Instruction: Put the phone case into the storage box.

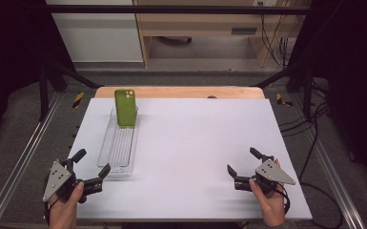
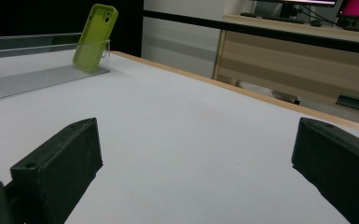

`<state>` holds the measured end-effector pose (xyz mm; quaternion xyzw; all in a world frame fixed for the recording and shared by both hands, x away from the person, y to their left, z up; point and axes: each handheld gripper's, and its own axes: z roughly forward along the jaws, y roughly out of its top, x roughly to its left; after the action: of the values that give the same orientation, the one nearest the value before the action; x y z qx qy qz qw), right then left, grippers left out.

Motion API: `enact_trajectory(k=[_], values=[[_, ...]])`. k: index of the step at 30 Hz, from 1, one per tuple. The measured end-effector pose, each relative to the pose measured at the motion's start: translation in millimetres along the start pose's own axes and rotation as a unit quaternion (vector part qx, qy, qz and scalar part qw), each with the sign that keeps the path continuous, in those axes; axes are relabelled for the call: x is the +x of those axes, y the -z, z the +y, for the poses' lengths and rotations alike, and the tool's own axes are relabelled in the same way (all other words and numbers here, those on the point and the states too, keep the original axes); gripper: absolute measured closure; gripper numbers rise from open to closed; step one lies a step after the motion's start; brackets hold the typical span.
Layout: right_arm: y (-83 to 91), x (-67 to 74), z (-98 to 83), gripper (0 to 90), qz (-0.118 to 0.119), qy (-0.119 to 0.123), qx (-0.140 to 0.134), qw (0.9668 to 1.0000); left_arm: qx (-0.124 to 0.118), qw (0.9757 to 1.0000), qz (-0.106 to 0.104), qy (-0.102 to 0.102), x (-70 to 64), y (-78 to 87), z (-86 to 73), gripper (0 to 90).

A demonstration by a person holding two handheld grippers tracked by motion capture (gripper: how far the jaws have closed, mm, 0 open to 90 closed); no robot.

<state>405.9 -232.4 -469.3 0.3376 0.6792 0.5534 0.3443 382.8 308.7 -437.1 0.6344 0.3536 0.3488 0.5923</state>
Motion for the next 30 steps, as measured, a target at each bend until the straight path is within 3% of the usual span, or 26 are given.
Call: enact_trajectory(k=[12,30], values=[[0.4,0.3,0.2,1.7,0.002,0.001,-0.002,1.0,-0.003,0.9999,0.005,0.01,0.1,2.7,-10.2,0.7],[0.3,-0.9,-0.8,1.7,0.01,-0.003,-0.004,0.9999,0.009,0.9997,-0.02,0.012,-6.9,-7.7,-21.4,0.7]])
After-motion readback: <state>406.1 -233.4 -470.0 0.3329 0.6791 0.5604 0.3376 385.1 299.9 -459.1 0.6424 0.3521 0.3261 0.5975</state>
